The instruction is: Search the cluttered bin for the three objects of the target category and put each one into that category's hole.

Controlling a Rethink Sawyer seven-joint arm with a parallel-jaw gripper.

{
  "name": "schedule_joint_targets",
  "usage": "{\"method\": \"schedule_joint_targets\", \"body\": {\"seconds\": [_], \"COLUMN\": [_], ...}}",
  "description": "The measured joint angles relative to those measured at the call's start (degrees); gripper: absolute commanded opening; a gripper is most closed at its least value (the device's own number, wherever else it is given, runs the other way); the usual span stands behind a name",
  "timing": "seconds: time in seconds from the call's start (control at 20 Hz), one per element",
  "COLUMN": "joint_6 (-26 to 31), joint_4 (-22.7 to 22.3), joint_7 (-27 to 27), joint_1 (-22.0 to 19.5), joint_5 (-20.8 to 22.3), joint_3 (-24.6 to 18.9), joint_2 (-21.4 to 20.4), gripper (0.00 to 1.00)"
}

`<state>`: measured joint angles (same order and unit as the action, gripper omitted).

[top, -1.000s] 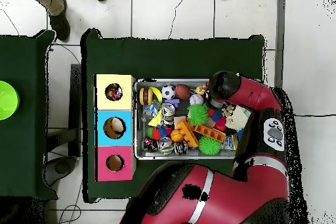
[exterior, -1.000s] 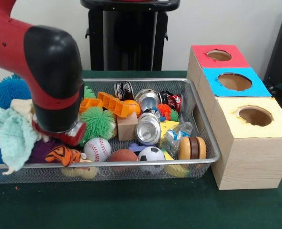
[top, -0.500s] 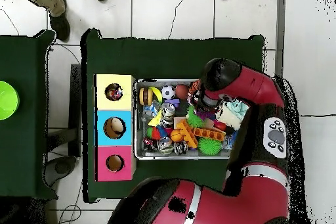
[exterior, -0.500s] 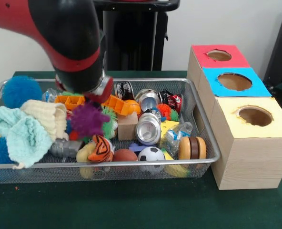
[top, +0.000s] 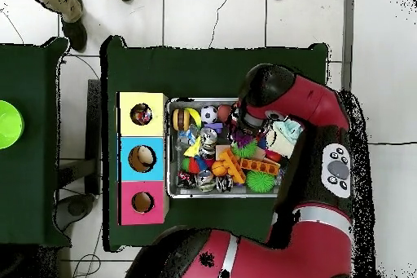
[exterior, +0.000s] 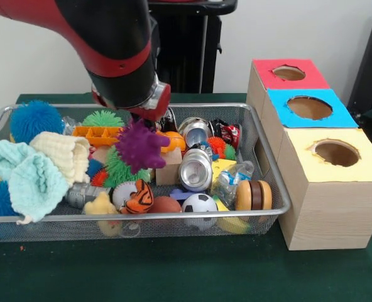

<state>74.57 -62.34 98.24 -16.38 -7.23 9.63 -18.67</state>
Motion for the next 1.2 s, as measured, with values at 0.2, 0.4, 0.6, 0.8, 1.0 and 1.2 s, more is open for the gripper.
{"method": "schedule_joint_targets", "body": {"seconds": [0.2,0.4,0.6,0.8,1.0,1.2], "joint_6": [0.0,-0.07,-1.18,-4.67,-9.13,-15.44], "joint_4": [0.0,-0.37,-1.73,-4.58,-5.81,-5.88], "joint_7": [0.0,0.0,0.0,0.0,0.0,-0.01], "joint_1": [1.11,1.54,1.83,1.67,0.85,-1.99], "joint_5": [-0.92,-1.55,-2.0,-1.48,2.66,11.04], "joint_3": [0.0,0.0,-0.01,0.17,0.98,1.84], "joint_2": [0.03,-0.11,-0.83,-2.53,-3.68,-4.8], "gripper": [1.0,1.0,1.0,1.0,1.0,1.0]}}
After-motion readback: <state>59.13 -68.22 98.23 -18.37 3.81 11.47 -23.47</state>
